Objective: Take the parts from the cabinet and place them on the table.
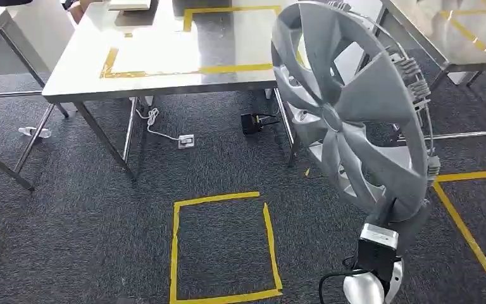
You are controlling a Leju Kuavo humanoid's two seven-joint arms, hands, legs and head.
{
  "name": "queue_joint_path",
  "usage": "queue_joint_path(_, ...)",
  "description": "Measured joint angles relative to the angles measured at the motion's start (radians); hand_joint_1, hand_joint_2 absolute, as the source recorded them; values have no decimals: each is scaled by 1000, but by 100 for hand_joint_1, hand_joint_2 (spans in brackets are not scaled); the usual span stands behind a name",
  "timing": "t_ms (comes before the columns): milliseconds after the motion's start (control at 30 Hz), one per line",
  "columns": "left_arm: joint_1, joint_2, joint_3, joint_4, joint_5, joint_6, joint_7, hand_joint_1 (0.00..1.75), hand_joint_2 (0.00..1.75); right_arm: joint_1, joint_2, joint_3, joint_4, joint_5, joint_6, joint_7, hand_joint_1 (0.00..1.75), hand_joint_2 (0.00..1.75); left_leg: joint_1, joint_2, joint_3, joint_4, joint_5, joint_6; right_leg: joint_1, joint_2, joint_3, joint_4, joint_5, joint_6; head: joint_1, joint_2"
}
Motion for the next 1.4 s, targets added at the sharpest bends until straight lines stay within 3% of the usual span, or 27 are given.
queue_joint_path(67, -1, 2, 0, 0, 0, 2, 1, 0, 0, -2, 0, 0, 0, 0, 0, -1, 175, 0, 0, 0, 16, 0, -14, 8, -3, -4, -89, 125, -22, 11, 1, 0)
queue_joint_path(133, 0, 3, 1, 0, 0, 3, 3, 0, 0, 2, 0, 0, 1, -1, 1, 3, 175, 0, 0, -1, 35, 0, -34, 9, -6, -4, -177, 215, -87, 17, 1, 0)
queue_joint_path(167, 2, 3, 2, 0, 0, 3, 6, 0, 0, 3, -1, -1, 3, -2, 1, 5, 175, 0, 1, -2, 48, 0, -45, 7, -7, -4, -203, 218, -111, 19, 3, 0)
queue_joint_path(200, 4, 2, 2, 0, 0, 3, 6, 0, 0, 4, -1, -1, 3, -2, 1, 6, 175, 0, 1, -4, 64, 0, -58, 4, -8, -5, -213, 190, -108, 18, 2, 0)
queue_joint_path(233, 5, 2, 2, 0, -1, 3, 6, 0, 0, 4, -1, -1, 3, -2, 1, 6, 175, 0, 1, -5, 82, 0, -72, 3, -8, -5, -208, 135, -75, 16, 2, 0)
queue_joint_path(267, 5, 2, 3, 0, -1, 3, 6, 0, 0, 4, -1, -1, 3, -2, 1, 6, 175, 0, 1, -4, 100, -1, -85, 1, -8, -6, -197, 67, -11, 11, 3, 0)
queue_joint_path(300, 5, 2, 3, 0, -1, 3, 6, 0, 0, 5, -1, -1, 3, -1, 1, 6, 175, 0, 1, -3, 106, -2, -99, -2, -8, -9, -186, -7, 86, 5, 3, 0)
queue_joint_path(333, 3, 2, 3, 1, -2, 3, 6, 0, 0, 8, -2, -1, 3, 0, 1, 6, 175, 0, -4, -5, 126, 9, -115, -7, -2, -12, -191, -49, 140, 3, 3, 0)
queue_joint_path(400, 3, 2, 3, 0, -2, 4, 6, 0, 0, 11, -1, -2, 2, 1, 3, 10, 175, 0, -6, -6, 138, -6, -143, -20, 1, -9, -168, -41, 131, -8, 3, 0)
queue_joint_path(467, 2, 2, 3, 0, -2, 4, 5, 0, 0, 9, 0, -2, 1, 2, 3, 10, 175, 0, -6, -6, 152, 28, -123, -33, -4, -7, -145, -48, 122, -25, 3, 0)
queue_joint_path(533, -1, 3, 3, 0, -2, 4, 4, 0, 0, 8, 1, -2, -9, 2, 3, 10, 175, 0, -2, -1, 100, 124, -111, -43, -7, -8, -121, -51, 108, -39, -1, 0)
queue_joint_path(567, -2, 2, 3, 0, -2, 4, 4, 0, 0, 8, 1, -2, -12, 2, 3, 10, 175, 0, 0, -1, 51, 195, -125, -47, -7, -8, -112, -51, 97, -42, -2, 0)
queue_joint_path(633, 2, 2, 4, 0, -2, 4, 5, 0, 0, 10, 2, -2, -13, 4, 5, 10, 175, 0, 3, 0, -36, 292, -213, -55, -7, -6, -89, -51, 73, -44, -2, 0)
queue_joint_path(700, 7, 4, 5, 0, 0, 4, 5, 0, 0, 14, 3, -2, -13, 5, 6, 10, 175, 0, 4, 0, -72, 283, -251, -54, -8, -2, -58, -51, 48, -43, -3, 0)
queue_joint_path(733, 8, 7, 6, 0, 0, 4, 5, 0, 0, 14, 3, -2, -13, 5, 6, 10, 175, 0, 5, 0, -70, 232, -227, -56, -9, -1, -37, -51, 33, -41, -2, 0)
queue_joint_path(767, 8, 8, 6, 0, 0, 4, 5, 0, 0, 13, 4, -2, -13, 5, 6, 10, 175, 0, 6, 1, -62, 165, -170, -56, -10, -1, -17, -51, 18, -37, -3, 0)
queue_joint_path(800, 10, 10, 7, 0, 0, 4, 4, 0, 0, 13, 5, -2, -13, 5, 6, 10, 175, 0, 7, 4, -55, 95, -82, -54, -10, -2, -2, -52, 4, -32, -3, 0)
queue_joint_path(833, 13, 10, 7, 2, 1, 4, 5, 0, 0, 11, 6, -2, -13, 4, 6, 10, 175, 0, 8, 8, -64, 32, 37, -51, -6, -2, 1, -50, -10, -25, -6, 0)
queue_joint_path(867, 12, 10, 7, 2, 2, 4, 5, 0, 0, 12, 6, -2, -13, 4, 8, 10, 175, 0, 6, 11, -62, 37, 3, -35, -4, 2, 10, -52, -16, -20, -8, 0)
queue_joint_path(967, 14, 9, 8, 3, 5, 3, 5, 0, 0, 10, 11, -2, -13, 34, 0, 14, 175, 0, 7, 5, -39, 31, 8, -14, -2, 2, 21, -43, -13, -1, -7, 0)
queue_joint_path(1033, 13, 10, 8, 2, 5, 3, 4, 0, 0, 9, 14, -2, -13, 61, -2, 18, 175, 0, 10, 4, -19, 22, -3, 1, -5, -5, -47, 72, 18, 9, -6, 0)
queue_joint_path(1067, 12, 10, 8, 1, 6, 3, 4, 0, 0, 9, 14, -2, -13, 66, -3, 18, 175, 0, 10, 4, -12, 22, -11, 6, -5, -5, -95, 139, 6, 14, -6, 0)
queue_joint_path(1167, 13, 11, 8, 0, 6, 3, 2, 0, 0, 12, 14, -2, -12, 77, -9, 24, 175, 0, 8, -1, 19, 22, -41, 9, -5, -5, -213, 260, -107, 19, -5, 0)
queue_joint_path(1233, 14, 10, 9, 0, 9, 2, 1, 0, 0, 13, 14, -2, -12, 84, -14, 26, 175, 0, 7, -6, 47, 22, -61, 6, -4, -5, -216, 199, -81, 12, -5, 0)
queue_joint_path(1333, 13, 6, 9, 1, 10, 1, 0, 0, 0, 13, 14, -2, -12, 94, -15, 26, 175, 0, 6, -9, 77, 19, -90, 3, 10, -4, -149, -33, 113, -21, -5, 0)
queue_joint_path(1367, 11, 6, 9, 2, 12, 1, -2, 0, 0, 13, 14, -2, -12, 95, -16, 26, 175, 0, 2, -19, 90, 23, -99, -6, 17, 9, -149, -29, 63, -24, -6, 0)
queue_joint_path(1400, 8, 5, 9, 2, 13, 1, -1, 0, 0, 13, 15, -2, -12, 97, -16, 28, 175, 0, 3, -17, 86, 20, -109, -13, 18, 12, -143, -33, 50, -25, -5, 0)
